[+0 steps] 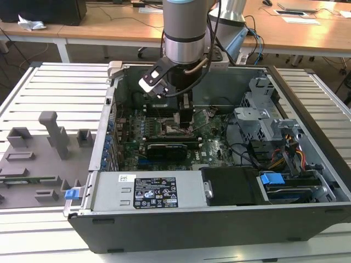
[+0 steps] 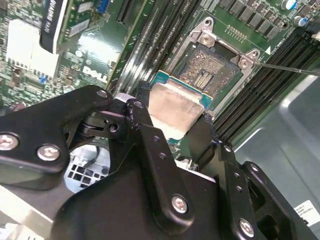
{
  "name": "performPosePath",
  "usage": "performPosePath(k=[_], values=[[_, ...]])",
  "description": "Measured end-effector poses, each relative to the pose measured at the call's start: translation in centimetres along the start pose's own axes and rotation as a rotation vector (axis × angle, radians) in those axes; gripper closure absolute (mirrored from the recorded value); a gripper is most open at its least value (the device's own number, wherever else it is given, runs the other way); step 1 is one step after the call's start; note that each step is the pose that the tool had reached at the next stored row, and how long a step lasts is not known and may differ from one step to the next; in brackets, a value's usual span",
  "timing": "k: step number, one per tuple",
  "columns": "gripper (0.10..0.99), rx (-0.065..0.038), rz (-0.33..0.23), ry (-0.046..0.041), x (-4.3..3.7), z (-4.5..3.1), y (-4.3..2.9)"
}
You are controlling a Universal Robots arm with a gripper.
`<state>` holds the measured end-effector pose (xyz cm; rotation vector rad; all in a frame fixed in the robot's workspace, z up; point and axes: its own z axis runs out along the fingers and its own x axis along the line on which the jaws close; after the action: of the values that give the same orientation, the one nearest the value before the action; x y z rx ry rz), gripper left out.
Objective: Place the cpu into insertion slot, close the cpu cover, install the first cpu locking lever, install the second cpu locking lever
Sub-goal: 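Place the cpu into insertion slot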
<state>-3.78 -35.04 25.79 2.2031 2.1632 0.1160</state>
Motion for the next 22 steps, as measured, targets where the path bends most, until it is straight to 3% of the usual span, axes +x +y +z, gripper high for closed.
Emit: performPosePath(k=[7,16,22], values=[[0.545,0.0,-0.02,0.0016,1.11,1.17,-0.59],[0.545,0.002,-0.02,0.0016,1.46,2.64,-0.77],[0.545,0.002,-0.02,0.0015,2.87,3.5,-1.37]])
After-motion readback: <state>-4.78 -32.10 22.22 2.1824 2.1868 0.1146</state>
